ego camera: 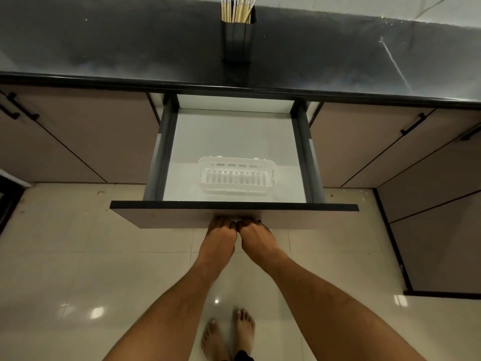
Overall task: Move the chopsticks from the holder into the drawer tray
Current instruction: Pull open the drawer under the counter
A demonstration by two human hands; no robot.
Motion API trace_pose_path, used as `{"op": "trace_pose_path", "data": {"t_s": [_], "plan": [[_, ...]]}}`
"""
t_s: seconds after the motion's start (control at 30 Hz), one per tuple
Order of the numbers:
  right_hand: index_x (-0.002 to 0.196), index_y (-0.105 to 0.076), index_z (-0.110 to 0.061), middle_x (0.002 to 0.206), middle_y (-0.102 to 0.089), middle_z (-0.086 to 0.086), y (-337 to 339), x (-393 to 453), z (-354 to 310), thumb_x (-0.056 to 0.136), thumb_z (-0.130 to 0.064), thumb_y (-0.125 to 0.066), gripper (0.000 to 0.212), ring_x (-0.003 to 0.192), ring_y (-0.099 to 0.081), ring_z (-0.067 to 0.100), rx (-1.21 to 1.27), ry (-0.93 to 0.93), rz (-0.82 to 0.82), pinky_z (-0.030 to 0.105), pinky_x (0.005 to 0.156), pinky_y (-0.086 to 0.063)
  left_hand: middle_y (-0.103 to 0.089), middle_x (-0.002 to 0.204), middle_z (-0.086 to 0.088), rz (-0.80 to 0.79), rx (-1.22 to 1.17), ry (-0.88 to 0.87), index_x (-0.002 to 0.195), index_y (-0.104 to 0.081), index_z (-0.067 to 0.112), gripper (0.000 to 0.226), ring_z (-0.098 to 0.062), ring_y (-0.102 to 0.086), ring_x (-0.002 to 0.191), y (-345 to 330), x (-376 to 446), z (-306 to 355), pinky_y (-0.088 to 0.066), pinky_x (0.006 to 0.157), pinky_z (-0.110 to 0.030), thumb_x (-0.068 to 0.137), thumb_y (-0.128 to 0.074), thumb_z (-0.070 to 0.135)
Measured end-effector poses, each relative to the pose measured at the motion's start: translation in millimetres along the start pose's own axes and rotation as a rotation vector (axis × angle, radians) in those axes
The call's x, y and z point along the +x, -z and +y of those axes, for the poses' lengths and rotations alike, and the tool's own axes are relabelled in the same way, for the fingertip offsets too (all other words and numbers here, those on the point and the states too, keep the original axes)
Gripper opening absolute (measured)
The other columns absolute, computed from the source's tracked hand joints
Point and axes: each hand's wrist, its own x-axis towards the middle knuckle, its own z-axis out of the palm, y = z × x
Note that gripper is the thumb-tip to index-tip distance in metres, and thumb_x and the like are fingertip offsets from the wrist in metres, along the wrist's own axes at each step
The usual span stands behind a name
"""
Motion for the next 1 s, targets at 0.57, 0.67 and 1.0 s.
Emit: {"op": "trace_pose_path", "data": {"t_s": [0.57,0.67,1.0], "plan": [[0.105,-0.064,-0.008,0.095,-0.067,0.010,85,-38,-2,0.091,-0.007,-0.057,0.016,0.080,-0.059,0.023,-0.135,0.169,0.310,0.036,0.072,-0.054,-0.065,0.114,-0.016,0.429,0.234,-0.308,0.123,-0.059,0.001,0.033,-0.032,-0.061,0.108,98,-6,40,-0.042,0.111,-0.043,0.094,-0.054,0.016],[0.122,-0.059,-0.008,0.114,-0.066,0.010,104,-34,-4,0.100,-0.025,-0.050,0.028,0.095,-0.061,0.024,-0.235,0.145,0.373,0.035,0.082,-0.053,-0.056,0.136,-0.020,0.431,0.282,-0.213,0.139,-0.048,-0.002,0.047,-0.036,-0.051,0.130,122,2,47,-0.033,0.119,-0.047,0.101,-0.048,0.025],[0.152,-0.029,-0.004,0.156,-0.037,0.018,181,-6,-18,0.104,-0.052,-0.033,0.067,0.145,-0.034,0.035,-0.398,0.004,0.403,0.049,0.119,-0.031,-0.036,0.159,-0.017,0.435,0.323,-0.116,0.154,-0.030,0.004,0.062,-0.033,-0.031,0.149,196,31,52,-0.014,0.126,-0.043,0.104,-0.037,0.040]]}}
